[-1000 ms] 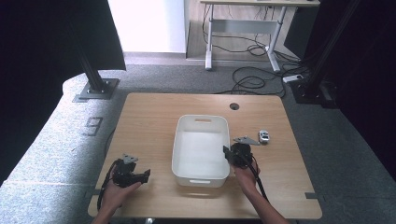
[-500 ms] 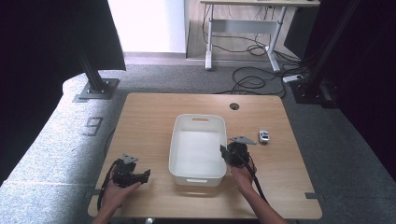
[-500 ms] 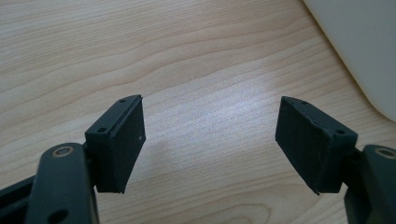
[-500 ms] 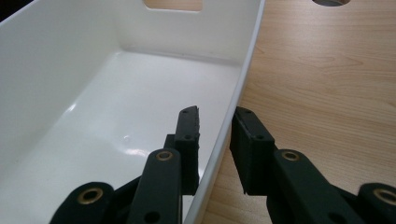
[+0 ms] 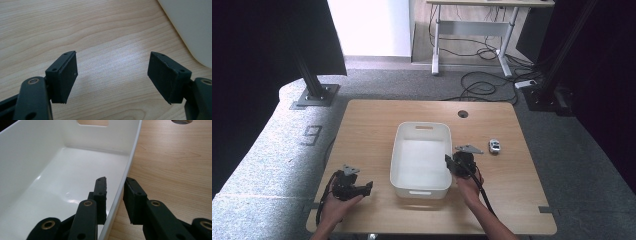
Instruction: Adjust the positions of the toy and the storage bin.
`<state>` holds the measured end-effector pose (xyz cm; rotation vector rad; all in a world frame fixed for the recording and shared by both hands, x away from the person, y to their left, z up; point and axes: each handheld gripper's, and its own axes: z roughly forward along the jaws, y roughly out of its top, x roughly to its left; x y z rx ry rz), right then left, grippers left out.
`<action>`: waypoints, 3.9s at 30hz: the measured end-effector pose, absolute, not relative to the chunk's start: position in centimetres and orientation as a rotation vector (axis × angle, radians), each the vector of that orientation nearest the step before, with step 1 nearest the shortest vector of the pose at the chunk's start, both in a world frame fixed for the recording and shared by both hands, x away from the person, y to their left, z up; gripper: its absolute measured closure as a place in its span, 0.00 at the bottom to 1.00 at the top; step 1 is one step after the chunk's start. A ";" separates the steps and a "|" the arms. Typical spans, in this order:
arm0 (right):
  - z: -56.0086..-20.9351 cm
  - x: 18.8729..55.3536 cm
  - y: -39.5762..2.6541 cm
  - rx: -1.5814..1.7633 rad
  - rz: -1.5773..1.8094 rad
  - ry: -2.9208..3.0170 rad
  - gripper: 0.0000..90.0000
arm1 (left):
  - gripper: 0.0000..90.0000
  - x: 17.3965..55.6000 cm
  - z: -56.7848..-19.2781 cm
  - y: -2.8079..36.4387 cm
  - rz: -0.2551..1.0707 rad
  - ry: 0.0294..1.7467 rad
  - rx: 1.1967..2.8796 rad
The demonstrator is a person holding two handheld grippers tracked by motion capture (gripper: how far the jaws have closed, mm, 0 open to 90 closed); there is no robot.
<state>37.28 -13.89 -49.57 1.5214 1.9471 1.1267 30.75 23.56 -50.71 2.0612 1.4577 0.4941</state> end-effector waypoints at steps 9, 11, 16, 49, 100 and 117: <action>-49.6 37.4 -13.2 1.518 1.131 1.950 0.81 | 0.27 30.8 -50.7 23.6 0.492 1.455 2.062; -49.6 37.5 -12.9 1.518 1.133 1.954 0.81 | 0.27 30.7 -50.7 23.5 0.491 1.455 2.063; -49.6 37.6 -12.6 1.513 1.131 1.957 0.81 | 0.27 30.7 -50.7 23.6 0.489 1.456 2.062; -49.6 37.9 -12.0 1.499 1.128 1.967 0.80 | 0.27 30.7 -50.7 23.6 0.488 1.457 2.064; -47.1 34.2 -18.3 1.383 1.276 1.911 0.40 | 0.27 30.9 -50.8 23.7 0.481 1.477 2.060; -48.6 34.5 -21.1 1.445 1.193 1.879 0.40 | 0.27 30.9 -50.9 23.8 0.481 1.481 2.061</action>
